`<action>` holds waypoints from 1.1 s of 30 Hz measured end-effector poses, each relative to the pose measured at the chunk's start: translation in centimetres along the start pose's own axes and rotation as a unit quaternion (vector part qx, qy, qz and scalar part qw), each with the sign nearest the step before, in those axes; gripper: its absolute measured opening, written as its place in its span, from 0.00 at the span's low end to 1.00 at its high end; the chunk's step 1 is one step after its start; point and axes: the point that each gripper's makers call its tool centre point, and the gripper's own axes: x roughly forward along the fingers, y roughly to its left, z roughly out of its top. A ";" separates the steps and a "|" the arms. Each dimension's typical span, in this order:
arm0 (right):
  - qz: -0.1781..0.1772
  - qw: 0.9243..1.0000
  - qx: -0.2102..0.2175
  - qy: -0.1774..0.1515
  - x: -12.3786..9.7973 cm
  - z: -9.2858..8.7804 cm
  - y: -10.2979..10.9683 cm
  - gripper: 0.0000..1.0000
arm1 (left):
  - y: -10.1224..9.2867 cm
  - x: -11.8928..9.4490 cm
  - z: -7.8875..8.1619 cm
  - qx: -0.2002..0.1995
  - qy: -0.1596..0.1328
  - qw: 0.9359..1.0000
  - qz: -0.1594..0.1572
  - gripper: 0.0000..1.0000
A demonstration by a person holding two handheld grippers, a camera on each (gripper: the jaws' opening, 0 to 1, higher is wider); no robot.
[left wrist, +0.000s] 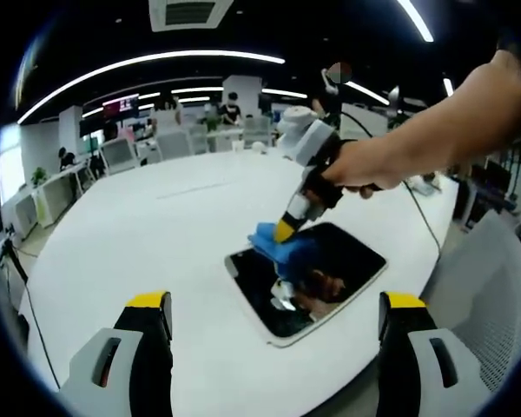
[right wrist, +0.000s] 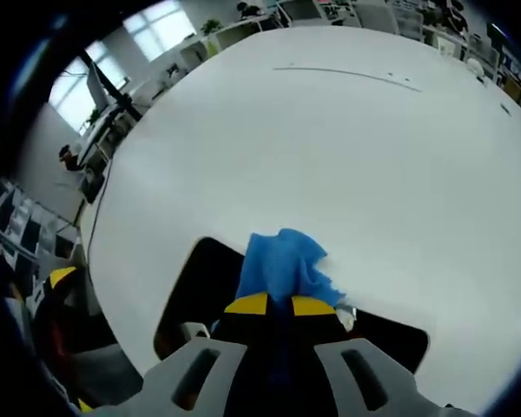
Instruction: Wipe the mirror surface with the cleaning cloth until all visible marks leave the cleaned area.
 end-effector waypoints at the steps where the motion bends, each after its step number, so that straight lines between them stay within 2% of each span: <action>1: 0.000 1.000 0.001 0.000 0.0 0.0 0.0 0.01 | 0.0 0.0 0.0 0.001 0.000 1.000 0.000 0.99; 19: -0.007 1.000 0.007 0.003 -1.4 -1.1 -1.4 0.01 | 0.0 0.2 -0.4 -0.001 0.010 1.000 0.001 0.99; 33: -0.015 1.000 0.015 0.005 -2.1 -1.8 -3.8 0.02 | -0.3 0.2 -0.5 -0.001 0.017 1.000 -0.003 0.99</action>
